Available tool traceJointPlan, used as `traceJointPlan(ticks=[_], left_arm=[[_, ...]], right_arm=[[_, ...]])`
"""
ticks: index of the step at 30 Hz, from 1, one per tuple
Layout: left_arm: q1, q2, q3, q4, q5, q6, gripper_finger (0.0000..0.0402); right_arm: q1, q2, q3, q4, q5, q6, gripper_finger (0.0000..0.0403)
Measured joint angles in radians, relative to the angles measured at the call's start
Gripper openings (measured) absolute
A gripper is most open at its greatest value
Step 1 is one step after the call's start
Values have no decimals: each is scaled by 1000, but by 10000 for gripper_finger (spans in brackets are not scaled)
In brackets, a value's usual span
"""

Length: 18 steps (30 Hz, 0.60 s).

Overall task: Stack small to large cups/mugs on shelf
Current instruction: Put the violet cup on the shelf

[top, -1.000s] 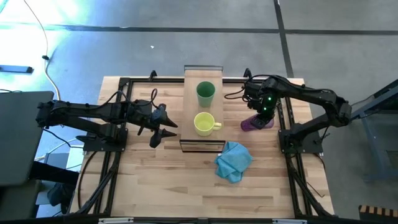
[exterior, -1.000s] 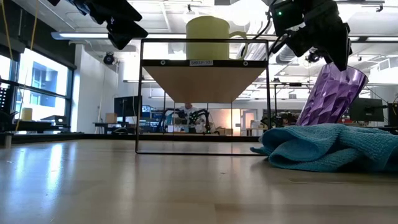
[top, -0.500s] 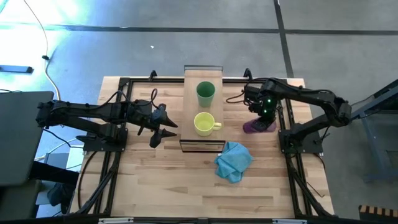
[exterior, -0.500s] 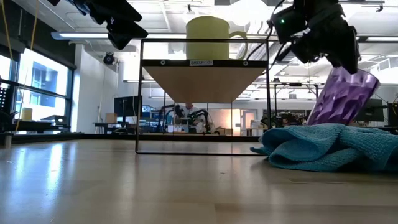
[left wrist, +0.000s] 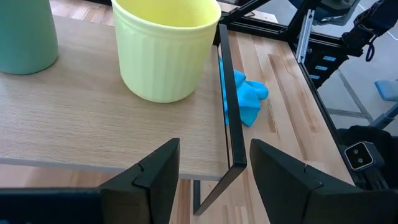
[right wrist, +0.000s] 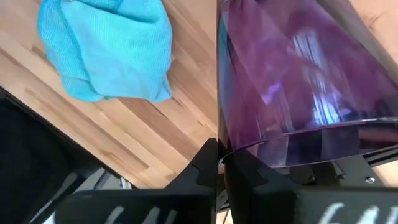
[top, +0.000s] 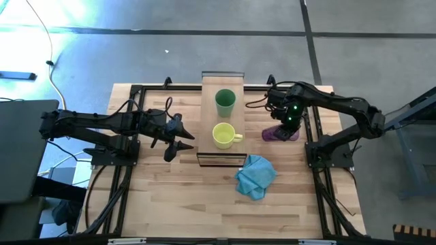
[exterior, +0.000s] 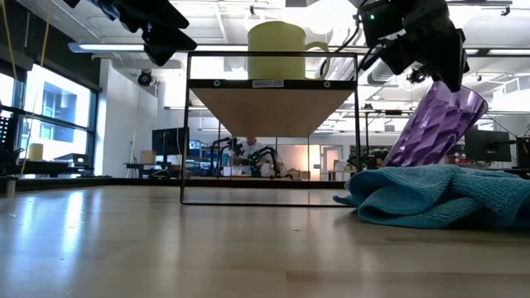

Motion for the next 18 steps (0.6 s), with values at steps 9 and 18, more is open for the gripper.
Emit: traceJointPlan(ticks=[9,18], left_arm=[[0,0,0,-3,0,0,184],[0,0,0,-3,11,-8,184]], right_arm=[[34,0,1,-1,5,4,0],[40,0,1,-1,-11,23,0]])
